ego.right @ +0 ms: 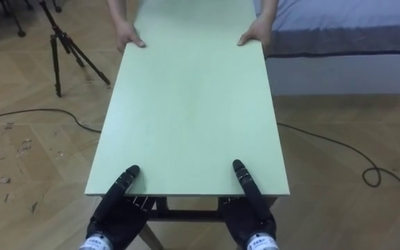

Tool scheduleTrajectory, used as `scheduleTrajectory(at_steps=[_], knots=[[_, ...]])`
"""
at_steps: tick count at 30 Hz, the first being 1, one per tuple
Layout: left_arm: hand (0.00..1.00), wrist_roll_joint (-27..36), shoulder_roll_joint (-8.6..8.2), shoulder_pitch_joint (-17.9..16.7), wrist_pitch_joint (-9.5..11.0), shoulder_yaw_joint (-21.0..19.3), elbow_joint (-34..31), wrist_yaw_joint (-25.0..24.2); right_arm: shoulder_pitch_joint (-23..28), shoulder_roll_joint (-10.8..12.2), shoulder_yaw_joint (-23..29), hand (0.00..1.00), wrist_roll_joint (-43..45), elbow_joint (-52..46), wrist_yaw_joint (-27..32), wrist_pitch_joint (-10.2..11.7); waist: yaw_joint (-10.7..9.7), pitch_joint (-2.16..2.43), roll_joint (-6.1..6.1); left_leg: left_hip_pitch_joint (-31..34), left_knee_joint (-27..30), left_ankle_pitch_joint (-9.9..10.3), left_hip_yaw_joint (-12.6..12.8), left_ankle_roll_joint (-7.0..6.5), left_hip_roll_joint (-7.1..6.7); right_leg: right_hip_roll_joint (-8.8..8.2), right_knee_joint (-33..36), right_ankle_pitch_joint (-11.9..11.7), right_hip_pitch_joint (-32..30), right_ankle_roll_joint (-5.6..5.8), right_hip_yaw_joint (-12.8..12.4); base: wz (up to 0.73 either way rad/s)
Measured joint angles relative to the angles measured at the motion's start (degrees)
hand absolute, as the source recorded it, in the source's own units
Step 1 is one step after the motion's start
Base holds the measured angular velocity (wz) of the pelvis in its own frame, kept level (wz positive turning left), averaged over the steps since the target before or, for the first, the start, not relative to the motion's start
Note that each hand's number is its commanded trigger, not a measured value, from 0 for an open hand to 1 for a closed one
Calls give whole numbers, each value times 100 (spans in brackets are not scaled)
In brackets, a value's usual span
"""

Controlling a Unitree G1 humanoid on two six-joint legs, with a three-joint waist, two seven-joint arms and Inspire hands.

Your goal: Move table with human

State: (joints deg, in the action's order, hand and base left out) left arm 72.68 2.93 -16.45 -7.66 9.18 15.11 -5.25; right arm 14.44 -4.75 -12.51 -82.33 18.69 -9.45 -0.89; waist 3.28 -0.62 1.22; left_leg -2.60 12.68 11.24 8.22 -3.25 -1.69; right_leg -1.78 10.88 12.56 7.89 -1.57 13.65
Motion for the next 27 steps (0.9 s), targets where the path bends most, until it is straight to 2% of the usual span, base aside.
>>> scheduleTrajectory(at_steps=[8,14,27], knots=[[100,-103,-8,-131,58,49,9,-181,135,-44,-65,100,72,-149,-55,126,-12,-23,-43,49,6,1,-8,-1,2,-4,7,-3,-31,-3,24,0],[100,-112,-17,-170,61,107,-36,-331,162,-190,-209,100,110,-319,-70,387,29,-27,-34,242,106,-3,-21,-7,23,-4,95,-16,-210,-20,46,1],[100,-369,-22,-558,141,108,-571,-422,430,-166,-207,100,101,-594,-218,403,61,-31,0,313,97,-5,-37,-9,18,-1,88,-18,-277,-21,55,0]])
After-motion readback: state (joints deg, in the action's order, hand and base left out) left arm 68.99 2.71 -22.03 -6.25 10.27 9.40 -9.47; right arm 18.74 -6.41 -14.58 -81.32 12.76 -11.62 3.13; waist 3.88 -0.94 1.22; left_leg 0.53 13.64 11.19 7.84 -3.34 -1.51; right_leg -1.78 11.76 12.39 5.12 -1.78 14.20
